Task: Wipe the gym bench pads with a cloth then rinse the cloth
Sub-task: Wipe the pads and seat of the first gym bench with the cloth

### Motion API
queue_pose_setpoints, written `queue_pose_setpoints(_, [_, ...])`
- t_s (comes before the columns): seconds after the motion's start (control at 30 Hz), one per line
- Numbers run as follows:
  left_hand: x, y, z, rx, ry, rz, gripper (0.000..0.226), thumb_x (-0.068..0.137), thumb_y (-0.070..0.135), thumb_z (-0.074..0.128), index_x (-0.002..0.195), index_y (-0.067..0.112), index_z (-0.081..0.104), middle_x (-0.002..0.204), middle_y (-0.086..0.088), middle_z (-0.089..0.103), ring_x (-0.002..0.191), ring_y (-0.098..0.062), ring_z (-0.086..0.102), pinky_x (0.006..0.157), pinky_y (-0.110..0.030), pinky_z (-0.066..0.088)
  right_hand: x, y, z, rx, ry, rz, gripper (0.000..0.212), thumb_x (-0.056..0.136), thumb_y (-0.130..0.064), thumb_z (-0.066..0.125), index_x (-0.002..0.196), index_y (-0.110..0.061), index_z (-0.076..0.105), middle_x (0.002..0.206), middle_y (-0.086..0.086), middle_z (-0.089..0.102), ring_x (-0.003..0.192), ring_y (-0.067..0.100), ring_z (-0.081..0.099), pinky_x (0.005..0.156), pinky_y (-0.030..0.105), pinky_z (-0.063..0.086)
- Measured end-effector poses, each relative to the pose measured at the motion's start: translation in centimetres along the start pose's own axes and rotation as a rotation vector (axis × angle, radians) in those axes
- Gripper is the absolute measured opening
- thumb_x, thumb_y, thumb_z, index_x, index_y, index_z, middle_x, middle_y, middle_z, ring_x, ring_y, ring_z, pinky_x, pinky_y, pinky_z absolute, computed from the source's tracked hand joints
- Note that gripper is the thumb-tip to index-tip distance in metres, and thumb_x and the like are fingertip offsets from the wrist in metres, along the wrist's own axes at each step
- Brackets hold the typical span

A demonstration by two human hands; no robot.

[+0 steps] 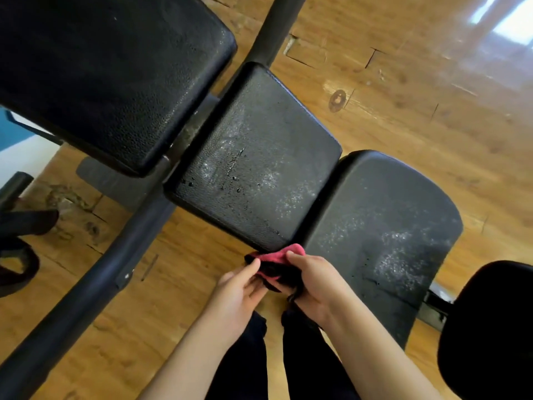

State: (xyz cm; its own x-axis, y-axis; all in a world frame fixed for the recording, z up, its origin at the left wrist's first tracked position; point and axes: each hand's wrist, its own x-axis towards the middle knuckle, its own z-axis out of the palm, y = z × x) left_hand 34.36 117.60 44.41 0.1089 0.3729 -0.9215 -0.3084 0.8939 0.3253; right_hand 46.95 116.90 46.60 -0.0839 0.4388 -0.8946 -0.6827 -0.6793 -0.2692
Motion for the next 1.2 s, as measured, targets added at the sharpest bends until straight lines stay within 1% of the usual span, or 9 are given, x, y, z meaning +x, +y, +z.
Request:
queue_pose_setpoints(0.1, [-0.3, -0.6, 1.1, -0.127, 0.033, -0.057, 0.029, 0.1, 0.01, 0.047, 0.118, -0.009, 0.058, 0.115, -0.026, 0.066, 0.108, -0.029, 0.064, 0.086, -0.033, 0.054, 0.1, -1.0, -0.4, -0.156, 0.054, -0.019, 0.029, 0.1, -0.003, 0.038, 0.09, 0.008, 0.063, 0.089, 0.024, 0.071, 0.084, 0.033, 0.069, 0.077, 0.037, 0.058])
queue_pose_setpoints(0.2, [-0.4, -1.2, 2.9, -0.24, 0.09, -0.062, 0.022, 0.101, 0.008, 0.045, 0.109, -0.006, 0.059, 0.101, -0.021, 0.067, 0.092, -0.023, 0.065, 0.075, -0.03, 0.054, 0.1, -2.8, -0.7, -0.205, 0.042, 0.003, 0.024, 0.1, 0.001, 0.037, 0.086, 0.008, 0.057, 0.072, 0.021, 0.07, 0.066, 0.029, 0.069, 0.066, 0.035, 0.059])
queue_pose_setpoints(0.3, [-0.5, -1.5, 3.9, -0.268, 0.151, -0.027, 0.017, 0.099, 0.005, 0.047, 0.092, -0.003, 0.061, 0.088, -0.016, 0.069, 0.081, -0.019, 0.067, 0.067, -0.026, 0.057, 0.2, -4.0, -1.0, -0.273, 0.04, 0.033, 0.02, 0.099, 0.002, 0.04, 0.089, 0.009, 0.056, 0.071, 0.023, 0.069, 0.067, 0.032, 0.068, 0.064, 0.037, 0.059])
queue_pose_setpoints(0.53, [-0.4, -1.6, 4.5, -0.182, 0.246, 0.009, 0.01, 0.093, 0.002, 0.059, 0.086, -0.004, 0.063, 0.078, -0.015, 0.067, 0.072, -0.018, 0.064, 0.065, -0.022, 0.058, 0.8, -6.0, -1.2, -0.35, 0.057, 0.062, 0.019, 0.097, 0.004, 0.041, 0.087, 0.006, 0.056, 0.06, 0.019, 0.067, 0.049, 0.025, 0.067, 0.047, 0.031, 0.057])
queue_pose_setpoints(0.63, [-0.4, -2.1, 5.5, -0.337, 0.205, -0.017, 0.007, 0.09, -0.002, 0.06, 0.085, -0.006, 0.063, 0.068, -0.011, 0.07, 0.065, -0.017, 0.069, 0.069, -0.024, 0.058, 1.6, -7.4, -1.5, -0.413, 0.111, 0.012, 0.017, 0.097, 0.003, 0.044, 0.086, 0.007, 0.057, 0.059, 0.018, 0.065, 0.048, 0.023, 0.064, 0.048, 0.029, 0.057])
queue_pose_setpoints(0.73, [-0.4, -1.6, 8.3, -0.542, 0.078, -0.026, 0.011, 0.094, -0.001, 0.055, 0.1, -0.008, 0.062, 0.084, -0.013, 0.075, 0.086, -0.019, 0.073, 0.077, -0.022, 0.057, 2.2, -11.2, -1.9, -0.391, 0.185, -0.131, 0.024, 0.097, 0.004, 0.043, 0.077, 0.003, 0.056, 0.058, 0.015, 0.065, 0.05, 0.022, 0.065, 0.05, 0.029, 0.056])
queue_pose_setpoints(0.87, [0.2, 0.6, 12.5, -0.718, -0.037, -0.014, 0.013, 0.097, -0.002, 0.048, 0.098, -0.004, 0.061, 0.095, -0.015, 0.07, 0.097, -0.02, 0.069, 0.082, -0.022, 0.054, 3.3, -15.3, -2.1, -0.401, 0.218, -0.179, 0.016, 0.098, 0.002, 0.042, 0.087, 0.002, 0.053, 0.077, 0.019, 0.062, 0.053, 0.025, 0.066, 0.043, 0.031, 0.056])
queue_pose_setpoints(1.07, [-0.9, -0.3, 13.7, -0.549, -0.046, 0.069, 0.017, 0.097, -0.004, 0.047, 0.102, -0.004, 0.063, 0.102, -0.015, 0.072, 0.093, -0.02, 0.071, 0.085, -0.023, 0.055, 4.5, -18.9, -3.2, -0.395, 0.263, -0.295, 0.008, 0.097, 0.002, 0.044, 0.101, 0.003, 0.051, 0.091, 0.024, 0.058, 0.05, 0.021, 0.067, 0.041, 0.028, 0.053])
queue_pose_setpoints(1.2, [-2.0, -0.1, 11.5, -0.196, -0.04, 0.335, 0.012, 0.095, 0.002, 0.054, 0.097, 0.004, 0.066, 0.084, -0.009, 0.072, 0.073, -0.016, 0.07, 0.067, -0.021, 0.057, 3.5, -18.2, -4.0, -0.387, 0.269, -0.402, 0.013, 0.096, 0.003, 0.047, 0.092, -0.001, 0.059, 0.081, 0.016, 0.065, 0.056, 0.016, 0.068, 0.053, 0.027, 0.058])
